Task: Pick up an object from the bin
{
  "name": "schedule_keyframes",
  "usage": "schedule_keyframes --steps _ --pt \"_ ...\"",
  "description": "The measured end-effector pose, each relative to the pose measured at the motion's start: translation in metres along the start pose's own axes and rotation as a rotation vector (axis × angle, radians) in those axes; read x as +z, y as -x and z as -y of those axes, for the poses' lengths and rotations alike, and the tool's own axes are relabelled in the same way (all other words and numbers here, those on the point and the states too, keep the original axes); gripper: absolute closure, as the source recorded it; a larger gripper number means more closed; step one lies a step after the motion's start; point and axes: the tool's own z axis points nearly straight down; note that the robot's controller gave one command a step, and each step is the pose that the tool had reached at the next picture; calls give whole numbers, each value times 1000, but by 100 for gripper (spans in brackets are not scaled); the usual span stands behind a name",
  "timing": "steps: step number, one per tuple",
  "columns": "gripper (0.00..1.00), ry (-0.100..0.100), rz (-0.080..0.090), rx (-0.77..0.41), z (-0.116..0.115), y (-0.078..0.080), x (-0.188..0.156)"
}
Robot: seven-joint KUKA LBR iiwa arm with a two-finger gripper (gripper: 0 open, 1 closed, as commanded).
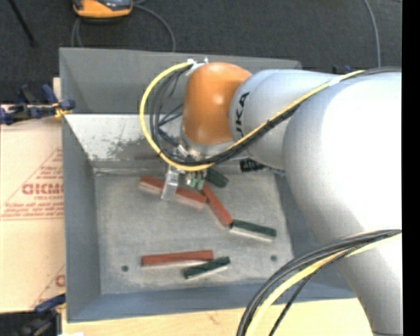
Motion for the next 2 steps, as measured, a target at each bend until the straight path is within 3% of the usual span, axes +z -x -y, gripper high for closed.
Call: schedule_keyframes --steps 1,2 --pt "0 -3 -14 0 0 -3 1" --pt "100 0 -6 2 0 -1 0"
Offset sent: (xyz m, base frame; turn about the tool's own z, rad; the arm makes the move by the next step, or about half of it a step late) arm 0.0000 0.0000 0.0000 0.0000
